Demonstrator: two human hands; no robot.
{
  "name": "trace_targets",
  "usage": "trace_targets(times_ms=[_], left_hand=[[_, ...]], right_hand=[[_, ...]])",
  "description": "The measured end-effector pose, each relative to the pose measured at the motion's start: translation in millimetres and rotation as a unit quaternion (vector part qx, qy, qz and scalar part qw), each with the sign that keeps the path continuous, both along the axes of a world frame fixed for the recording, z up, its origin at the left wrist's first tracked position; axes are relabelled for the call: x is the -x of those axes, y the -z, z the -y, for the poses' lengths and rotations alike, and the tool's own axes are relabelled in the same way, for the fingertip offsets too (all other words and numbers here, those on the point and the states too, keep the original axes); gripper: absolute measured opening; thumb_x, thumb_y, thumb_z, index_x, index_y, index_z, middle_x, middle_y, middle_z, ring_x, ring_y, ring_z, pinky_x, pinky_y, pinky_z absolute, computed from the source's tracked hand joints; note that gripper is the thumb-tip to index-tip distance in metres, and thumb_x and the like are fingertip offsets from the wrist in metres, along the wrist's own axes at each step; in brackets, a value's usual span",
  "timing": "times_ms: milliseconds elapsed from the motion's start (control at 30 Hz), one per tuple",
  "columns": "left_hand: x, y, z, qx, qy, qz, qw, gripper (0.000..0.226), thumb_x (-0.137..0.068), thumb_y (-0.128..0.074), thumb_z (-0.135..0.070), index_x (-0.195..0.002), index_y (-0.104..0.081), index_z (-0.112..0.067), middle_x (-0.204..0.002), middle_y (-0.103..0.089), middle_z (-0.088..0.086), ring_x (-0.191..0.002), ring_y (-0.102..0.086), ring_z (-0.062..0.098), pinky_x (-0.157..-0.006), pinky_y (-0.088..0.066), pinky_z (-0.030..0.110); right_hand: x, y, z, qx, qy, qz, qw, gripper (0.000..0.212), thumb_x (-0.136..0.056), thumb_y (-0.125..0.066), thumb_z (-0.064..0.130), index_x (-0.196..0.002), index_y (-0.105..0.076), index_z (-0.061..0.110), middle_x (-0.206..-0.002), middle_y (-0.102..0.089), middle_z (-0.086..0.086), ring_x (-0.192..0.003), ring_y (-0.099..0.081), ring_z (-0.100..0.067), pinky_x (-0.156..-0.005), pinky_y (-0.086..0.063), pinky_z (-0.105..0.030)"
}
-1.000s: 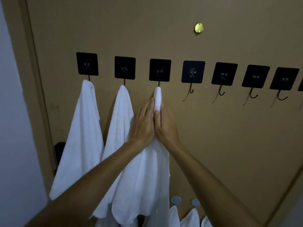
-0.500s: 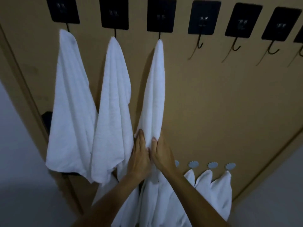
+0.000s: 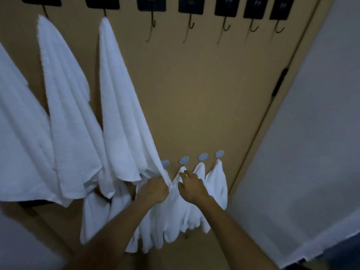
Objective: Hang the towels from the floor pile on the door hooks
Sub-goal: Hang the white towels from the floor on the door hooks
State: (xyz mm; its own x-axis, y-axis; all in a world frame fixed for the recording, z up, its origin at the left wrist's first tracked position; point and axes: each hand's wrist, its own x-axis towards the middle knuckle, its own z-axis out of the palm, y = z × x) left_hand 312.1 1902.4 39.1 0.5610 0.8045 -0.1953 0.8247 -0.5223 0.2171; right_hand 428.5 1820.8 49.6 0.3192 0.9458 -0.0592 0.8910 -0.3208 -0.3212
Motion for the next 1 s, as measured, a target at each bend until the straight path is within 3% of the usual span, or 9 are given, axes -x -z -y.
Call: trace_targets(times_ms=[67, 200, 300, 367, 567, 700, 833, 1000], left_hand=[[-33.2, -7.7, 30.2, 0.023, 0.014, 0.013, 1.0, 0.037, -0.097, -0.036, -0.026, -0.126, -0.049, -0.007, -0.132, -0.053, 0.014, -0.121, -0.051, 0.031, -0.1, -0.043, 0.04], [-104.4, -17.8, 123.5, 0.022, 0.141, 0.005, 0.99, 0.036, -0.098, -0.034, -0.026, -0.127, -0.045, -0.007, -0.134, -0.047, 0.014, -0.124, -0.046, 0.032, -0.099, -0.038, 0.042], [-150.9, -7.5, 208.3, 0.038, 0.241, -0.008, 0.97, 0.033, -0.096, -0.038, -0.024, -0.123, -0.047, -0.006, -0.129, -0.048, 0.015, -0.118, -0.048, 0.033, -0.093, -0.041, 0.042], [-177.3, 7.1, 267.2, 0.059, 0.307, -0.021, 0.95, 0.039, -0.095, -0.04, -0.027, -0.129, -0.046, -0.007, -0.134, -0.045, 0.013, -0.12, -0.048, 0.032, -0.097, -0.042, 0.04], [-227.8, 43.6, 441.2, 0.123, 0.466, -0.082, 0.872, 0.047, -0.098, -0.036, -0.028, -0.14, -0.035, -0.008, -0.143, -0.034, 0.014, -0.129, -0.039, 0.032, -0.106, -0.036, 0.038], [-247.3, 66.1, 537.3, 0.142, 0.543, -0.117, 0.819, 0.037, -0.094, -0.042, -0.026, -0.124, -0.048, -0.005, -0.131, -0.042, 0.018, -0.119, -0.047, 0.035, -0.101, -0.041, 0.036], [-270.7, 82.6, 610.4, 0.128, 0.597, -0.147, 0.778, 0.038, -0.094, -0.043, -0.028, -0.125, -0.046, -0.007, -0.131, -0.041, 0.017, -0.122, -0.043, 0.035, -0.104, -0.037, 0.039], [-314.0, 110.8, 676.6, 0.094, 0.626, -0.141, 0.762, 0.046, -0.094, -0.042, -0.026, -0.137, -0.036, -0.011, -0.138, -0.035, 0.014, -0.128, -0.037, 0.034, -0.105, -0.035, 0.047]], right_hand=[[-29.8, 2.3, 37.7, 0.015, 0.05, -0.003, 0.999, 0.048, -0.098, -0.038, 0.024, -0.143, -0.033, 0.01, -0.149, -0.032, -0.012, -0.132, -0.034, -0.035, -0.101, -0.035, -0.046], [-76.6, 3.3, 147.1, 0.036, 0.147, -0.011, 0.988, 0.045, -0.098, -0.039, 0.024, -0.139, -0.037, 0.008, -0.148, -0.032, -0.014, -0.132, -0.036, -0.033, -0.105, -0.032, -0.04], [-106.5, 13.3, 245.8, 0.068, 0.227, -0.022, 0.971, 0.047, -0.098, -0.037, 0.026, -0.142, -0.034, 0.01, -0.152, -0.026, -0.013, -0.137, -0.029, -0.033, -0.109, -0.027, -0.045], [-121.6, 24.8, 313.1, 0.083, 0.28, -0.028, 0.956, 0.048, -0.099, -0.036, 0.028, -0.143, -0.033, 0.011, -0.155, -0.021, -0.011, -0.139, -0.026, -0.033, -0.111, -0.026, -0.047], [-137.0, 76.7, 519.6, 0.122, 0.429, -0.1, 0.889, 0.041, -0.093, -0.039, 0.028, -0.128, -0.05, 0.009, -0.142, -0.039, -0.016, -0.131, -0.036, -0.034, -0.109, -0.032, -0.045], [-121.3, 91.3, 633.0, 0.153, 0.519, -0.124, 0.832, 0.041, -0.092, -0.04, 0.031, -0.123, -0.053, 0.008, -0.133, -0.048, -0.013, -0.126, -0.044, -0.031, -0.101, -0.036, -0.035], [-118.5, 115.5, 712.9, 0.152, 0.578, -0.179, 0.781, 0.043, -0.089, -0.043, 0.026, -0.127, -0.052, 0.008, -0.136, -0.041, -0.016, -0.127, -0.042, -0.032, -0.102, -0.039, -0.035], [-143.0, 139.0, 782.8, 0.162, 0.611, -0.187, 0.752, 0.045, -0.094, -0.042, 0.027, -0.137, -0.043, 0.013, -0.152, -0.028, -0.014, -0.139, -0.028, -0.029, -0.11, -0.031, -0.034]])
